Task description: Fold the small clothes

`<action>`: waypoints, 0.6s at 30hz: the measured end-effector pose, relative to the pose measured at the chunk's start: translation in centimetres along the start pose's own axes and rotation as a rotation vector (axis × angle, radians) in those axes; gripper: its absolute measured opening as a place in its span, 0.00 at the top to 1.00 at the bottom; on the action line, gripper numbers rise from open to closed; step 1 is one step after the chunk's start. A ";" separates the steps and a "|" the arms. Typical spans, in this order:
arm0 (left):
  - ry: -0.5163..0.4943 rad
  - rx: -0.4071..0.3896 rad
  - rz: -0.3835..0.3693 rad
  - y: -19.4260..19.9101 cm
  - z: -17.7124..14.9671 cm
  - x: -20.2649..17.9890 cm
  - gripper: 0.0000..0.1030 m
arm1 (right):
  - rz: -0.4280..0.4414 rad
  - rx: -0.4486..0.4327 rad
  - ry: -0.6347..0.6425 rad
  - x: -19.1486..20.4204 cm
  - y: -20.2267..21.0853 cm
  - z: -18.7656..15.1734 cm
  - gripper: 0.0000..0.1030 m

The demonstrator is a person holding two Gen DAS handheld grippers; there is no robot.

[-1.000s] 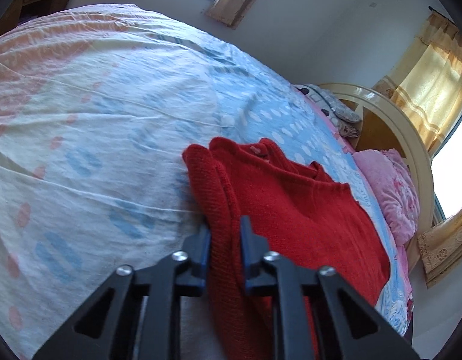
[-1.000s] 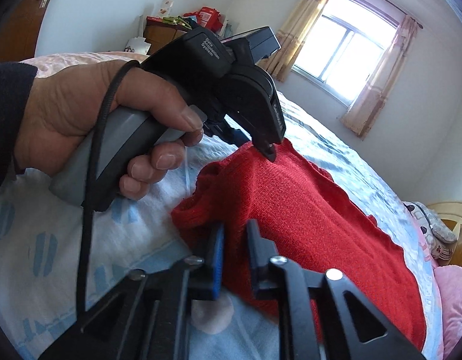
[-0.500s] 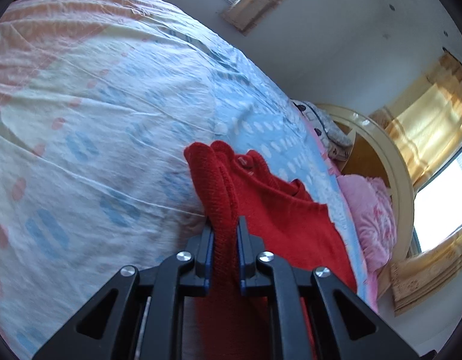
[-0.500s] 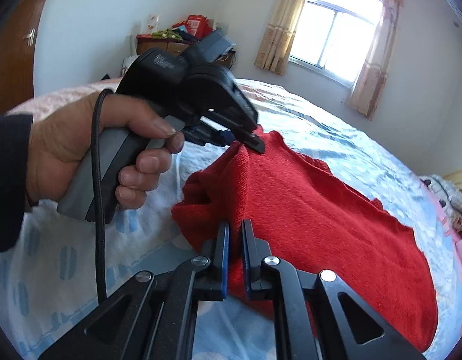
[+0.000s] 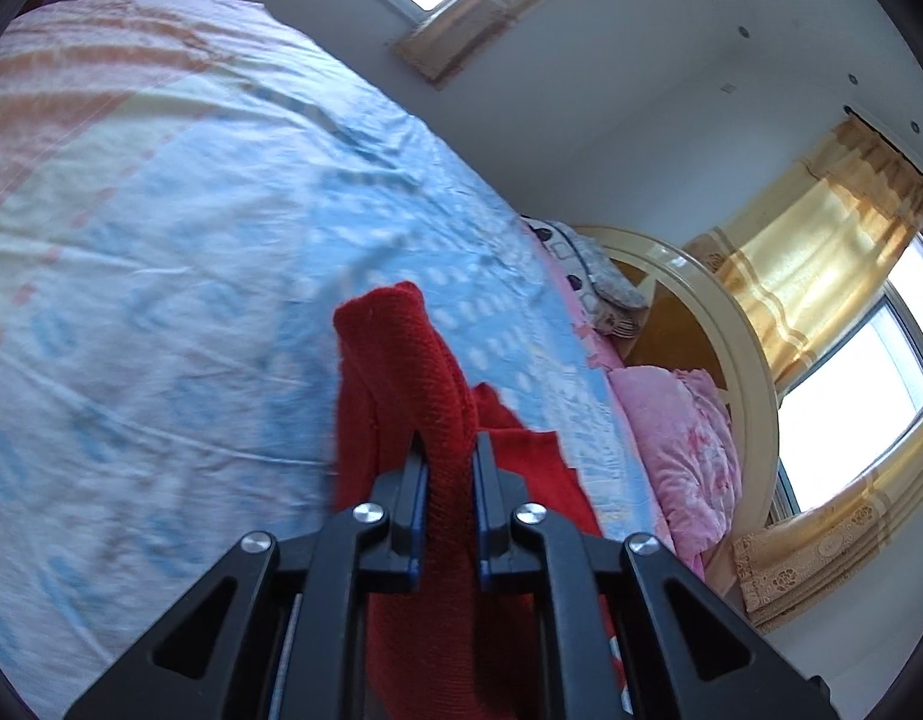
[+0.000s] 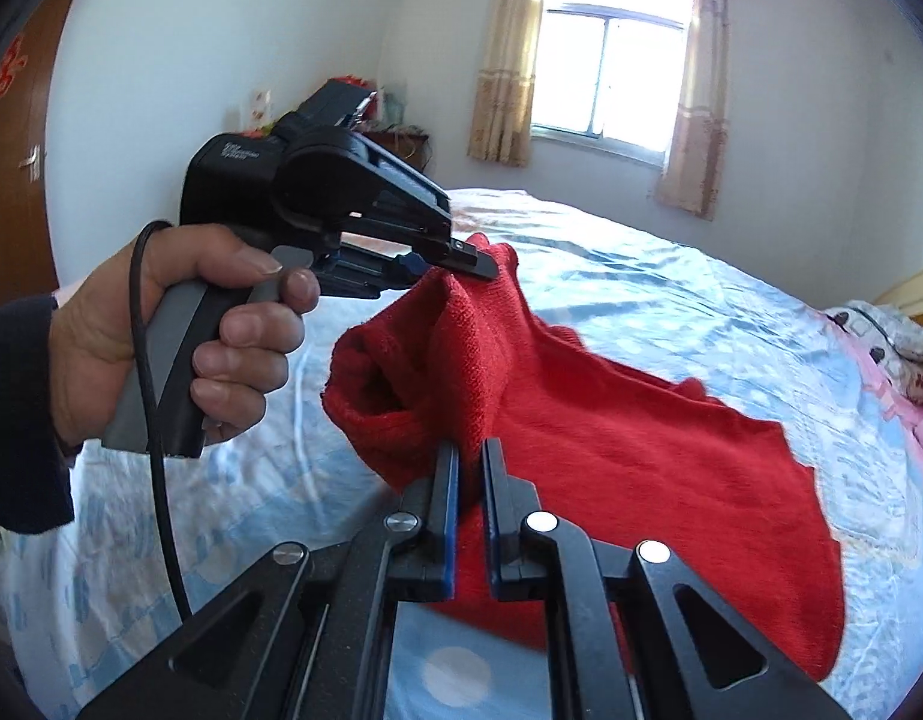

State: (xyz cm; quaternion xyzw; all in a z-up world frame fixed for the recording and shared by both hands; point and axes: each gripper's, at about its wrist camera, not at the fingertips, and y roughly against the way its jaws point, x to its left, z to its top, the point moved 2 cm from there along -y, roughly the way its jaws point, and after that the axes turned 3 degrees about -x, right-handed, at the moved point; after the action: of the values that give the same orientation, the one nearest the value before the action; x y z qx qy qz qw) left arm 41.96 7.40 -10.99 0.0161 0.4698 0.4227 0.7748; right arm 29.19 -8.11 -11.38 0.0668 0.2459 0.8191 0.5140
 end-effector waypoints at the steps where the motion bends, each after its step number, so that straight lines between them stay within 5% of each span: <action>1: -0.008 -0.001 -0.002 -0.3 0.0 -0.6 0.87 | -0.006 -0.005 -0.012 -0.7 0.4 -0.1 0.94; 18: -0.067 0.059 -0.039 -6.1 -1.3 -7.4 0.88 | -0.022 0.006 -0.195 -8.7 2.0 -1.7 0.95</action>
State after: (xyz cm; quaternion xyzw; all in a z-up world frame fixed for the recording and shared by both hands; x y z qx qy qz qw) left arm 43.42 -1.92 -9.02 0.0438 0.4561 0.3928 0.7974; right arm 31.02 -16.94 -10.68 0.1450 0.1978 0.8024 0.5441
